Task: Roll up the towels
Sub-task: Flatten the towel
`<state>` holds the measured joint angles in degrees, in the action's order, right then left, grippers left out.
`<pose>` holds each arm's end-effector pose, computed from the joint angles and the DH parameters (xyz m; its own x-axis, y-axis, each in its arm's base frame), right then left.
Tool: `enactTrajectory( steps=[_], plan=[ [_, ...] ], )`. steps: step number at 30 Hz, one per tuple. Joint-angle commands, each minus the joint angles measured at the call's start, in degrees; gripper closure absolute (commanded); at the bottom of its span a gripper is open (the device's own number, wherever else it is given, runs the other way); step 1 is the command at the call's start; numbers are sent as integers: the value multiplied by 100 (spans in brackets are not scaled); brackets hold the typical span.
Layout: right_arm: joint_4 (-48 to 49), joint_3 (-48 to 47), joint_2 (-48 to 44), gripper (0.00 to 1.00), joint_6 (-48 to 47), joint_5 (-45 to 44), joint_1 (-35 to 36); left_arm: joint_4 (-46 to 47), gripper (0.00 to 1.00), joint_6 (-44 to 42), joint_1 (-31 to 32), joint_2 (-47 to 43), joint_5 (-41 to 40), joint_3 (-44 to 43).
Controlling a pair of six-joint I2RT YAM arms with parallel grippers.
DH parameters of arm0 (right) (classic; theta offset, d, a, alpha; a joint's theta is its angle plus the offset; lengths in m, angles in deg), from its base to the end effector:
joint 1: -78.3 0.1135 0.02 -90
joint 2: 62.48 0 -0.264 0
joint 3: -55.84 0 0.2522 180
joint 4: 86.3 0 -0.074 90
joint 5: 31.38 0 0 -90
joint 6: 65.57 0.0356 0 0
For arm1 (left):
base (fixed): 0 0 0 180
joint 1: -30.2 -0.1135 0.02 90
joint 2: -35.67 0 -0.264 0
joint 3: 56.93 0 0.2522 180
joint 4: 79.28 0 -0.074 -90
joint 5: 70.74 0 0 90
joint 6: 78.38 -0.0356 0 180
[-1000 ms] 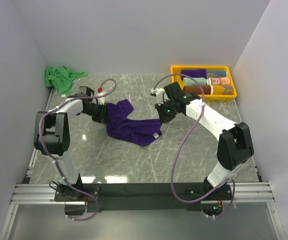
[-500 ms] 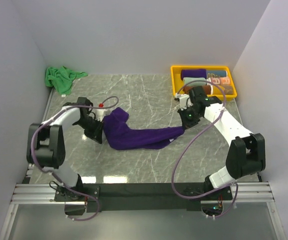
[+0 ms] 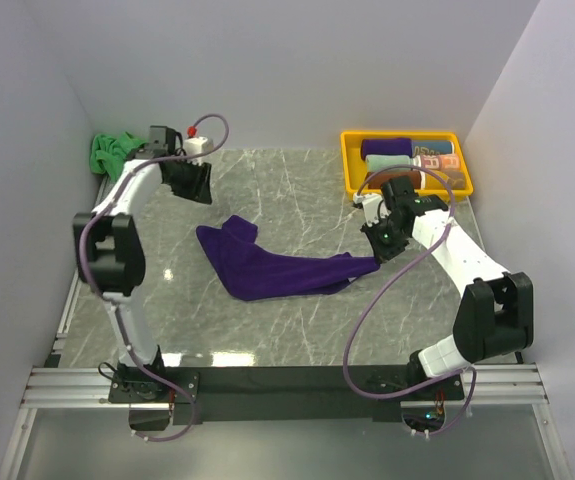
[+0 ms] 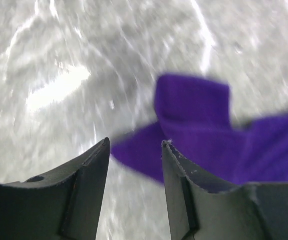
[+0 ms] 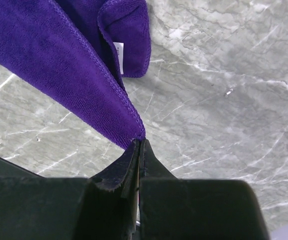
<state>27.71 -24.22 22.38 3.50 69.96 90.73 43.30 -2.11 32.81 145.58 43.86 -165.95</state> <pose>0.2753 0.0679 0.2525 -0.7634 -0.5269 -0.3737 -0.5856 0.8087 0.0559 0.4168 -0.0338 0.2673 -0.7641 0.2509 -0.5944 0.4542 0.8635 -0.2194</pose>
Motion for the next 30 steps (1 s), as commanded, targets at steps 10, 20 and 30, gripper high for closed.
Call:
enactTrajectory(
  steps=[10, 20, 30],
  plan=[
    [-121, -252, -277, 100, 80, -245, 14, 595, 50, 697, 679, 1472, -456, -775],
    [-95, -243, -224, 100, 80, -263, 14, 701, 56, 671, 943, 1902, -719, -871],
    [63, -41, -286, 100, 10, -333, -65, 745, 76, 310, 1224, 1956, -1405, -599]
  ],
)
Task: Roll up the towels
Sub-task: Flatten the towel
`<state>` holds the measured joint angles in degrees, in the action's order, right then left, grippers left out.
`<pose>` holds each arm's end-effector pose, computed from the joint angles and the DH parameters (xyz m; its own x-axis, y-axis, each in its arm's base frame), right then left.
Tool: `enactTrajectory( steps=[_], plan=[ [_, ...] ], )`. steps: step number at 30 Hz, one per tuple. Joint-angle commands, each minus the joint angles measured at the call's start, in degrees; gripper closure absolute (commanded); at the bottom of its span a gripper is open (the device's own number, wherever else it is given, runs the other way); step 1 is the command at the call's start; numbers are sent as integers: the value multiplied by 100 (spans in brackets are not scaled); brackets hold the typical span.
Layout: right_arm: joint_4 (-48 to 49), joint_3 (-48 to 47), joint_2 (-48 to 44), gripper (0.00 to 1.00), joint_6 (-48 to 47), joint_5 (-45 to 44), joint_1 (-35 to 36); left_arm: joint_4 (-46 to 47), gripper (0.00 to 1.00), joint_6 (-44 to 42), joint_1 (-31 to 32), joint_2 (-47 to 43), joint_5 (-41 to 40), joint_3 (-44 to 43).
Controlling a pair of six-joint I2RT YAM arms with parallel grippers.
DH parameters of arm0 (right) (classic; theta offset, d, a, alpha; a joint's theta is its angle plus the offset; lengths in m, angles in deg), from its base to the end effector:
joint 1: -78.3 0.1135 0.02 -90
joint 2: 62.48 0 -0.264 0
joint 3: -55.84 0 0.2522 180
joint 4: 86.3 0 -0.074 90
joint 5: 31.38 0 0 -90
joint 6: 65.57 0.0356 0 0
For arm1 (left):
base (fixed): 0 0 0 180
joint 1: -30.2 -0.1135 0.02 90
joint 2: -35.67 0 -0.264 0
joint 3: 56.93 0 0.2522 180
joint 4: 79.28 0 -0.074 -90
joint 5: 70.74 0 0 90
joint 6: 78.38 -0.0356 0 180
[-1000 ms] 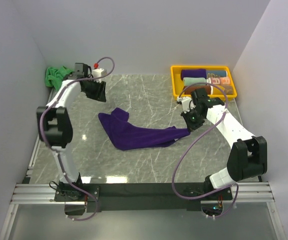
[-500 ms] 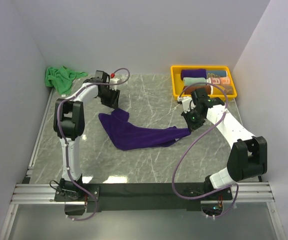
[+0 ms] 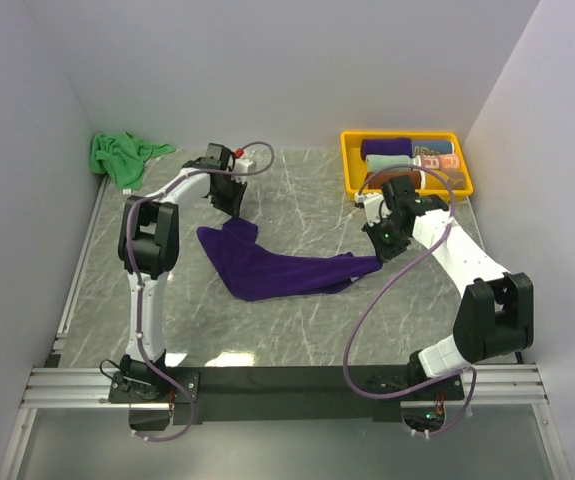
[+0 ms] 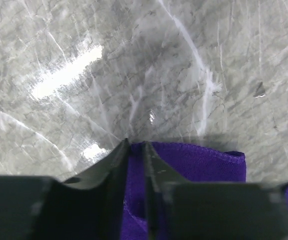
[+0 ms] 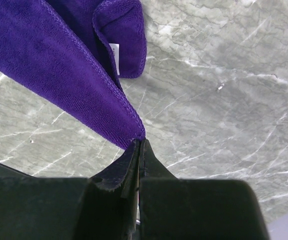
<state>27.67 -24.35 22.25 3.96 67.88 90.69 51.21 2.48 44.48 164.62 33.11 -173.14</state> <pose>0.2756 0.0664 0.2535 -0.7706 -0.5227 -0.3647 -0.5695 0.8216 0.0258 0.4655 -0.1273 0.1671 -0.7916 0.3606 -0.4934 0.4793 0.8672 -0.1352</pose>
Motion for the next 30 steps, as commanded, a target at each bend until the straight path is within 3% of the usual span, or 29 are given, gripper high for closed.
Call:
enactTrajectory(
  steps=[1, 8, 12, 22, 26, 30],
  plan=[
    [85, -19, -273, 100, -45, -126, -78, -90, 79, -175, 57, 17, -365, 164],
    [147, -124, -150, 100, -150, -47, -192, -20, 100, -263, -22, -607, -400, 701],
    [147, -255, -123, 100, -159, 6, -227, -142, 100, 114, -302, -791, -164, 429],
    [542, -1327, -493, 100, -563, 515, -833, -608, 100, 1652, -1602, -1354, 654, -1381],
    [498, -1986, -501, 100, -572, 919, -1123, -600, 100, 1855, -1981, -1906, 733, -1286],
    [622, -2058, -729, 100, -476, 1192, -1133, -583, 100, 1917, -2359, -2478, 1207, -935]
  ],
)
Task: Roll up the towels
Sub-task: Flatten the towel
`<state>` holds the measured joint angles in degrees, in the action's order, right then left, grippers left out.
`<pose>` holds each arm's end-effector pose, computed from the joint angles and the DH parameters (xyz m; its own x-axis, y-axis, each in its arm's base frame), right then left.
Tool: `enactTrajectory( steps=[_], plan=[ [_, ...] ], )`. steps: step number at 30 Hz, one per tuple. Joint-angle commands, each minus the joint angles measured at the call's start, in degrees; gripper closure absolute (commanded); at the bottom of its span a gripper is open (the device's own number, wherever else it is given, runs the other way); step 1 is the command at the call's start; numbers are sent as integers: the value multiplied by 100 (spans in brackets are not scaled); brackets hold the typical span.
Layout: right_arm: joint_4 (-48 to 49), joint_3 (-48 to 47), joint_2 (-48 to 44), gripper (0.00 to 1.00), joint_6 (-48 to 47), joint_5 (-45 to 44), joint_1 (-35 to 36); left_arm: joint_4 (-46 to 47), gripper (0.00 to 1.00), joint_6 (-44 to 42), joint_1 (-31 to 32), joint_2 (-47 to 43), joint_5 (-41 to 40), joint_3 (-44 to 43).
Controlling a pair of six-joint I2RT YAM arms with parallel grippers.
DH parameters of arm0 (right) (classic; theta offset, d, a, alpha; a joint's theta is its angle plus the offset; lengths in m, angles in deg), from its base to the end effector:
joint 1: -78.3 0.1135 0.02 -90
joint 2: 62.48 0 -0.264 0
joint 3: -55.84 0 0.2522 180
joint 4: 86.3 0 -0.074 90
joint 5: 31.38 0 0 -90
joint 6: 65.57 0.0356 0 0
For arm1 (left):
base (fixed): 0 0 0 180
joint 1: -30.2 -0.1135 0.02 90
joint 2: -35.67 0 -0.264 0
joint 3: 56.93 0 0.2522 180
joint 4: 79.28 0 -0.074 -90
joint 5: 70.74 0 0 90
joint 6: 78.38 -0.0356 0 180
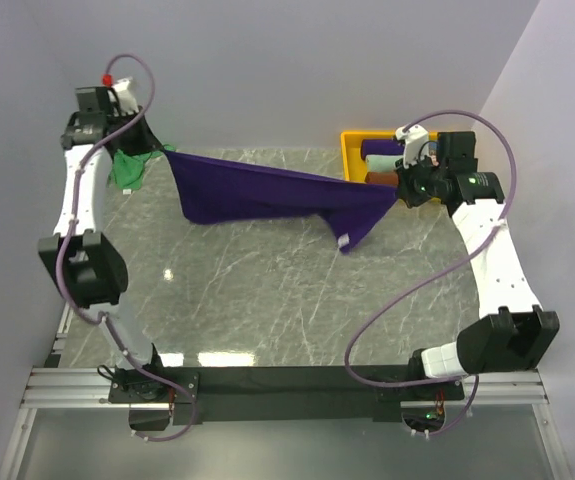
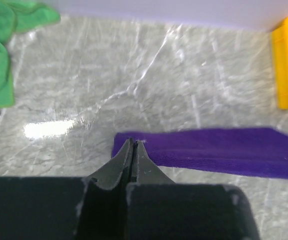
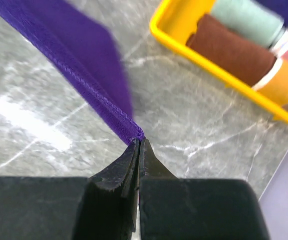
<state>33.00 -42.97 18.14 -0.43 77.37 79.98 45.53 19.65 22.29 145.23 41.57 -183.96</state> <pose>0.2955 0.0201 0.3799 -0.5016 -0.4130 -0.7602 -0.5240 0.8442 -0.1128 0.4313 0.0463 0.3726 -0.6238 -0.2171 -0.7508 0.0838 0.9365 -0.3405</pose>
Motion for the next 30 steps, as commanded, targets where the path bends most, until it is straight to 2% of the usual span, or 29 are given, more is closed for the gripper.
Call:
enactTrajectory(
  steps=[1, 6, 10, 14, 17, 20, 22, 25, 26, 29, 30],
  plan=[
    [88, -178, -458, 100, -36, 287, -70, 3, 100, 173, -202, -697, 423, 443],
    [97, 357, -1126, 100, -89, 314, -53, 83, 100, -178, -677, -2209, 582, 1649],
    [-235, 683, -2003, 100, -63, 402, -62, -547, 100, -564, -1160, -3219, 924, 2536],
    [-491, 1025, -2813, 100, 34, 376, -62, -840, 100, -1014, -1398, -4483, 776, 3056],
    [-632, 1236, -3227, 100, -1, 350, -71, -1059, 100, -1015, -1416, -4872, 391, 3101],
    [-729, 1246, -3062, 100, -45, 367, -53, -1148, 100, -847, -1407, -4918, 73, 3118],
    [-660, 1246, -2633, 100, -45, 262, -9, -1078, 99, -497, -1407, -4813, 11, 3267],
    [-396, 1290, -1833, 100, -132, 77, 61, -876, 99, -138, -1302, -4287, -313, 3566],
    [-325, 1316, -1604, 100, -168, 68, 87, -832, 99, -66, -1206, -3850, -393, 3619],
    [52, 1273, -533, 100, -194, -142, 263, -516, 99, 312, -1047, -2942, -560, 3821],
    [158, 1237, 10, 100, -160, -221, 350, -150, 99, 400, -1003, -2740, -561, 3856]
  ],
)
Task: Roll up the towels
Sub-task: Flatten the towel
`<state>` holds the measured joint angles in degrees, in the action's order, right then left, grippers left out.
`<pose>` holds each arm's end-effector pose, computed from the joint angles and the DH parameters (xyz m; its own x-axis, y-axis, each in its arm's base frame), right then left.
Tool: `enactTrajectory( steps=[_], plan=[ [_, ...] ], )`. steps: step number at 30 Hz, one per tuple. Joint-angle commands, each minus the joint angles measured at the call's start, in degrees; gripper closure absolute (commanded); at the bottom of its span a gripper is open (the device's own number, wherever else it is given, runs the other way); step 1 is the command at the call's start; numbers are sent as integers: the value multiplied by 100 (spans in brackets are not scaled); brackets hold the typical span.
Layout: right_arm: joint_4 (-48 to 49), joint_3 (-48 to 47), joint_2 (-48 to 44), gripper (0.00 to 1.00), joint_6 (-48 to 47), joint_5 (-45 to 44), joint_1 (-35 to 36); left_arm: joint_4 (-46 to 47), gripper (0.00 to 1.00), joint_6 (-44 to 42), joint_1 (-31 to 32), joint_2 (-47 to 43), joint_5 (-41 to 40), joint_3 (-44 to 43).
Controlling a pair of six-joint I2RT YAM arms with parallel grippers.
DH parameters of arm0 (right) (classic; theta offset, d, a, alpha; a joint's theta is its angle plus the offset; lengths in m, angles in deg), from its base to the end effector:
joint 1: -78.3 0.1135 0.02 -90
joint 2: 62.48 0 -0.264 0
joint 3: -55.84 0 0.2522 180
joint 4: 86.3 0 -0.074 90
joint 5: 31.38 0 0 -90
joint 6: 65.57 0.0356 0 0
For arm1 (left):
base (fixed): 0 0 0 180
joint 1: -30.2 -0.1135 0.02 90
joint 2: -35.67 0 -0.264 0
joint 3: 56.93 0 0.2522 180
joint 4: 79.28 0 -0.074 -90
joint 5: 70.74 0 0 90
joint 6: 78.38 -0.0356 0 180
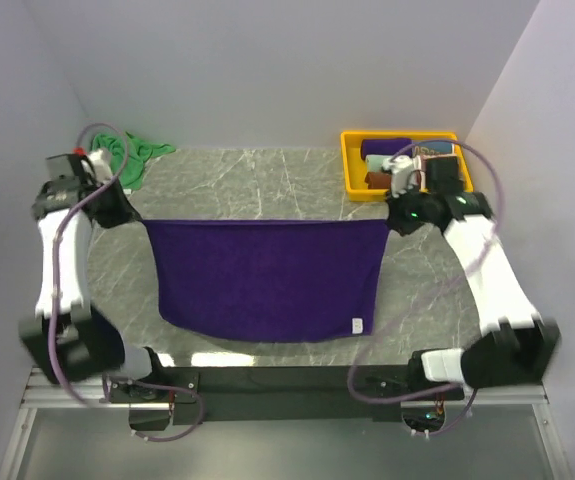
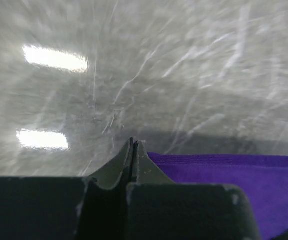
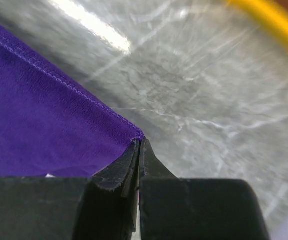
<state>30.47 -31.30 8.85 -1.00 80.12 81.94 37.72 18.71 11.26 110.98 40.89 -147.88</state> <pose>0.2493 0.0289 0.3534 -0.5320 -0.4342 -0.7269 -0.5924 0.8043 -0.0468 0.2582 0.0747 0.3581 -0.6824 -0.3555 -0.6387 -0.1509 0.9235 -0.3527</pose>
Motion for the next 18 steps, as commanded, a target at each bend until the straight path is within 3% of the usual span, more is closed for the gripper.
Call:
enactTrajectory(
  steps=[1, 5, 6, 7, 9, 12, 13, 15, 18],
  plan=[
    [543, -104, 1214, 100, -111, -576, 198, 834, 99, 660, 127, 1070, -502, 231],
    [974, -868, 2453, 99, 143, -690, 216, 1442, 99, 872, 268, 2421, -389, -365],
    [966, -1149, 3004, 80, 283, -752, 199, 1425, 96, 855, 268, 2758, -187, -872],
    [774, -1761, 3297, 67, 363, -830, 190, 1216, 76, 777, 259, 3379, 76, -1199],
    [414, -2371, 3842, 50, 512, -814, 120, 882, 60, 741, 180, 3884, 236, -2102],
    [-35, -2673, 3688, 30, 470, -839, -12, 827, 43, 523, 13, 3835, 132, -2162],
    [-53, -2463, 3573, 30, 408, -875, -12, 880, 23, 417, -13, 3590, 18, -2064],
    [-271, -2251, 3266, 32, 259, -806, -4, 898, 24, -29, -13, 3395, -150, -1818],
    [-667, -1874, 3019, 41, 100, -673, 119, 924, 43, -566, -5, 3000, 33, -1328]
  ],
)
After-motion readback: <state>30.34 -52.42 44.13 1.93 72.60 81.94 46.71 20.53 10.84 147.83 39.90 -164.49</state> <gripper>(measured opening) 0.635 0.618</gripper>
